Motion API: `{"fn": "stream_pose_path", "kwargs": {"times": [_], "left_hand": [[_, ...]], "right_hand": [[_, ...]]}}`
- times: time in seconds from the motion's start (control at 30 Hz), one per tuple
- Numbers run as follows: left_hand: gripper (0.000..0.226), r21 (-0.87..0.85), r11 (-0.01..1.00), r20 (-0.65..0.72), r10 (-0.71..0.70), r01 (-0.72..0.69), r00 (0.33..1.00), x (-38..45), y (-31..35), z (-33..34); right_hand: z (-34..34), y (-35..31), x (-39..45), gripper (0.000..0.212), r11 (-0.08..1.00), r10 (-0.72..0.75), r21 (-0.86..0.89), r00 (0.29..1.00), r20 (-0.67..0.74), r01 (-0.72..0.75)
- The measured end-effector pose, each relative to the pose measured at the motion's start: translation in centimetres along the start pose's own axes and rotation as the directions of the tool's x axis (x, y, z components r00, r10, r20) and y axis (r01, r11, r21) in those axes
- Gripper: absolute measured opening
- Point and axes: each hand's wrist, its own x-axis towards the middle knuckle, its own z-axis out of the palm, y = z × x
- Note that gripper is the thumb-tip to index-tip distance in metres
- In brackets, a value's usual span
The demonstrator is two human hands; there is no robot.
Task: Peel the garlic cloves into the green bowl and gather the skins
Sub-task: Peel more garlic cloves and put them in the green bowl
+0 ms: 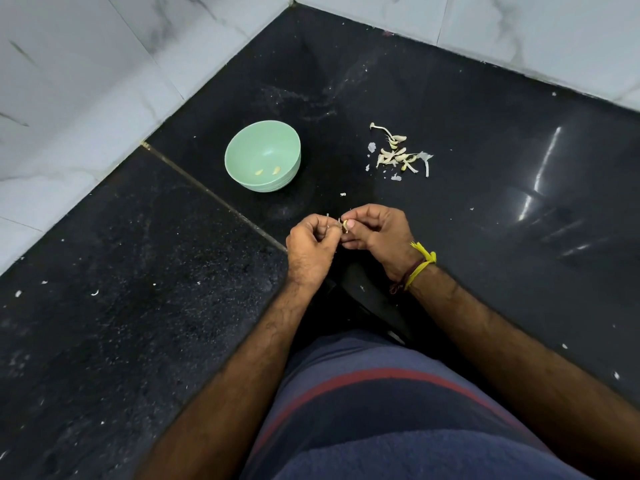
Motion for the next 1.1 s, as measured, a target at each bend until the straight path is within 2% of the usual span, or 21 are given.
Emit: {"fn": "stream_pose_path", "kwargs": {"times": [0.1,0.2,0.33,0.47,0.57,0.7,0.9,1.1], "left_hand": [[0.010,0.010,1.000,0.014,-0.004,0.003,1.000,0.2,0.5,0.0],[0.007,-0.050,0.998,0.034,-0.039,0.041,0.999,0.3,0.5,0.0],[0.035,-0.084,0.994,-0.002,-0.068,0.068,0.998,0.2,0.2,-0.3],[0.016,-0.198,0.977,-0.061,-0.090,0.077,0.994,0.1,0.5,-0.5],[0.013,-0.285,0.956,0.026,-0.070,0.075,0.997,0.2,0.5,-0.7],[0.010,-0.227,0.973,0.062,-0.020,0.033,0.998,0.2,0.3,-0.5],[0.010,-0.269,0.963,0.083,-0.010,0.032,0.996,-0.1,0.4,-0.5],[0.007,-0.229,0.973,0.113,0.068,-0.041,0.991,0.0,0.5,-0.7]], "right_hand": [[-0.3,-0.2,0.1,0.019,1.000,-0.014,0.017,1.000,0.004,0.014],[-0.8,-0.5,0.0,0.026,0.995,0.022,0.096,1.000,0.013,-0.023],[-1.1,-0.5,0.1,0.020,0.996,0.002,0.087,1.000,-0.010,-0.001],[-1.0,-0.4,0.1,0.015,0.999,-0.012,0.051,0.999,-0.034,0.014],[-0.9,-0.3,0.2,0.015,0.999,-0.020,0.024,0.999,-0.045,0.021],[-0.8,-0.3,0.3,0.018,0.999,-0.052,0.002,0.997,-0.060,0.052],[-0.8,-0.3,0.1,0.022,0.998,-0.040,0.052,0.997,-0.068,0.043],[-0.8,-0.7,-0.3,0.018,0.994,-0.020,0.109,0.998,-0.058,0.026]]}}
